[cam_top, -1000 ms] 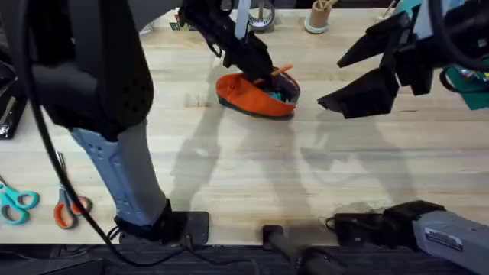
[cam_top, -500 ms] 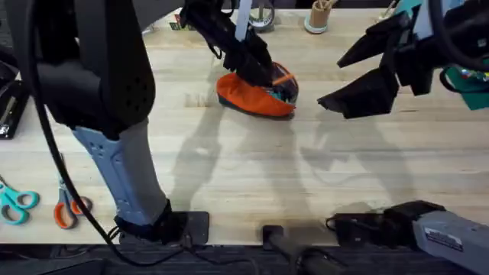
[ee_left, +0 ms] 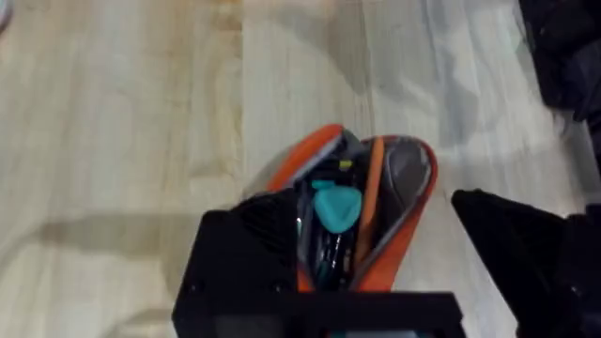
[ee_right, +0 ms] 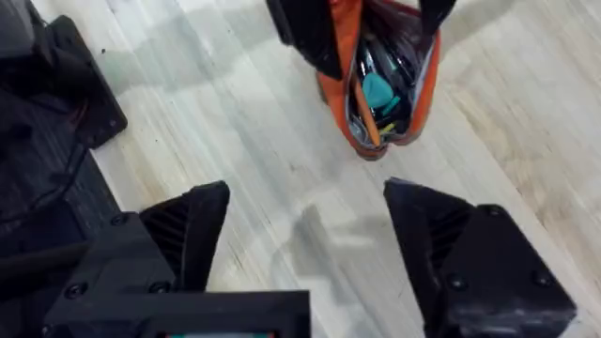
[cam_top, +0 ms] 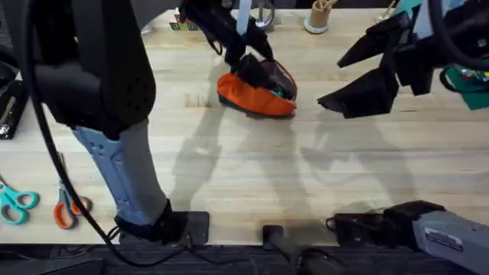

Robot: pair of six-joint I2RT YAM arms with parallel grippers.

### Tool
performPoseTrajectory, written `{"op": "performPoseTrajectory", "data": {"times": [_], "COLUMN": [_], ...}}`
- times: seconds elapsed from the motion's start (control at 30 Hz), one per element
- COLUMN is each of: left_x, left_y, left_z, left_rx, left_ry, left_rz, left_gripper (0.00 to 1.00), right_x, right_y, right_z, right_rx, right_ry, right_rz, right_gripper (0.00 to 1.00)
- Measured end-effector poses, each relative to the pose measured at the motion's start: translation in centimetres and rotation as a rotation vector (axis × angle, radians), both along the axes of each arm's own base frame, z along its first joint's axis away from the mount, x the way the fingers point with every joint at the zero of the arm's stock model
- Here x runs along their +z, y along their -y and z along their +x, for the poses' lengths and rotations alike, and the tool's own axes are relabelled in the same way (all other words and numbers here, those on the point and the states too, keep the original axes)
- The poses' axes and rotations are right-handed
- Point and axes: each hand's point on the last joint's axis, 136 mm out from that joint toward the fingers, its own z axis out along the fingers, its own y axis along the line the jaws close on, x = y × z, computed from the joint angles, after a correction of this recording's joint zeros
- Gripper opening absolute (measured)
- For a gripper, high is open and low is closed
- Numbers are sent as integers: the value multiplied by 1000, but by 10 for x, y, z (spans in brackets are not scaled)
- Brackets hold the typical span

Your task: Unzip the bag, pick up the pens from the table one at a time and place them inside, then zip the bag closed.

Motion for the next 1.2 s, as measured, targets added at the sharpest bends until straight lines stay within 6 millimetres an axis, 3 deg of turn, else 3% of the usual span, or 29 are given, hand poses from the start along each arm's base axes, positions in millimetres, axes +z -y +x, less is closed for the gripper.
{"op": "performPoseTrajectory", "data": {"times": [0.27,0.47,0.63,0.8,1.07,1.2], "left_x": [38,41,39,46,92,95], "left_y": [-1,-17,-33,-49,-78,-98], "left_z": [24,42,45,40,9,2], "left_rx": [50,203,315,401,483,522], "left_ry": [79,53,-2,-17,-10,-58], "left_rz": [38,201,322,407,446,469], "left_gripper": [995,995,995,996,997,999], "right_x": [0,0,0,0,0,0], "right_y": [0,0,0,0,0,0], "right_z": [0,0,0,0,0,0], "right_rx": [0,0,0,0,0,0], "right_ry": [0,0,0,0,0,0], "right_rz": [0,0,0,0,0,0], "right_gripper": [997,997,997,997,997,997]}}
